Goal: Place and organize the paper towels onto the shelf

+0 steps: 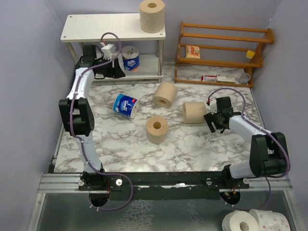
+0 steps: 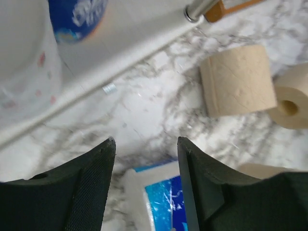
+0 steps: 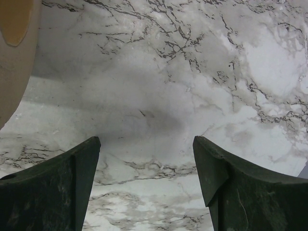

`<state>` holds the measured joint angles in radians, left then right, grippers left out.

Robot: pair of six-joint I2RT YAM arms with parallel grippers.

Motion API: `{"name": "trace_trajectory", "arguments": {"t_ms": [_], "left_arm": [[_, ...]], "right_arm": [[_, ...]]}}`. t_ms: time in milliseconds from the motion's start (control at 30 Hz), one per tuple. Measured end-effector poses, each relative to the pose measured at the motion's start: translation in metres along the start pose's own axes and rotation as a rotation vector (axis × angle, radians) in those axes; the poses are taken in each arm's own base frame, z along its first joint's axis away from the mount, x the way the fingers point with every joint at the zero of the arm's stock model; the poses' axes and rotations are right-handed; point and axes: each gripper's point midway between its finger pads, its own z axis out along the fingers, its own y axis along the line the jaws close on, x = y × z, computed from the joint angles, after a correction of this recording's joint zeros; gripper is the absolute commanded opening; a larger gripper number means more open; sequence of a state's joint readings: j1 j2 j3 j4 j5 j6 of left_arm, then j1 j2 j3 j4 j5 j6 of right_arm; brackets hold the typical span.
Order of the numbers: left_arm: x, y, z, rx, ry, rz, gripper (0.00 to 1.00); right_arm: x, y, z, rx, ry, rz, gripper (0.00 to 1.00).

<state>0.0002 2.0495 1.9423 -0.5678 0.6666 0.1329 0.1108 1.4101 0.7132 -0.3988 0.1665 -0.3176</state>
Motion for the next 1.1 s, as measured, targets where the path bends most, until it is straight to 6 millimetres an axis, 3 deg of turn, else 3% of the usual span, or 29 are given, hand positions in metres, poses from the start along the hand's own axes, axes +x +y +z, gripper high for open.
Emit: {"name": "trace_trajectory", "arguments": {"t_ms": [167, 200, 267, 300, 533, 733, 1000, 1100], "left_arm": [[0.045, -0.006, -0.022, 0.198, 0.048, -0.32, 0.59], [0.051, -0.007, -0.025, 0.227, 0.052, -0.362, 0.64], [0.068, -0.014, -0.033, 0.298, 0.068, -0.452, 0.96], [0.075, -0.015, -0.036, 0.317, 0.077, -0.492, 0.99], [0.124, -0.024, -0.065, 0.342, 0.148, -0.637, 0.99], [0.124, -0.027, -0.08, 0.258, 0.156, -0.534, 0.99], [0.145, -0.021, -0.07, 0.259, 0.191, -0.55, 0.99], [0.158, -0.015, -0.063, 0.25, 0.216, -0.549, 0.92]], "right_arm": [[0.0, 0.0, 0.0, -0.001, 0.002, -0.002, 0.79], [0.0, 0.0, 0.0, -0.001, 0.002, -0.002, 0.79], [0.0, 0.0, 0.001, -0.001, 0.003, -0.002, 0.79], [0.0, 0.0, 0.001, -0.001, 0.002, -0.002, 0.79], [-0.001, 0.001, 0.001, -0.007, 0.003, -0.002, 0.79], [-0.003, 0.003, 0.002, -0.022, -0.003, -0.003, 0.78], [-0.003, 0.005, 0.002, -0.03, -0.005, -0.003, 0.79], [-0.003, 0.006, 0.001, -0.036, -0.005, -0.003, 0.78]]}}
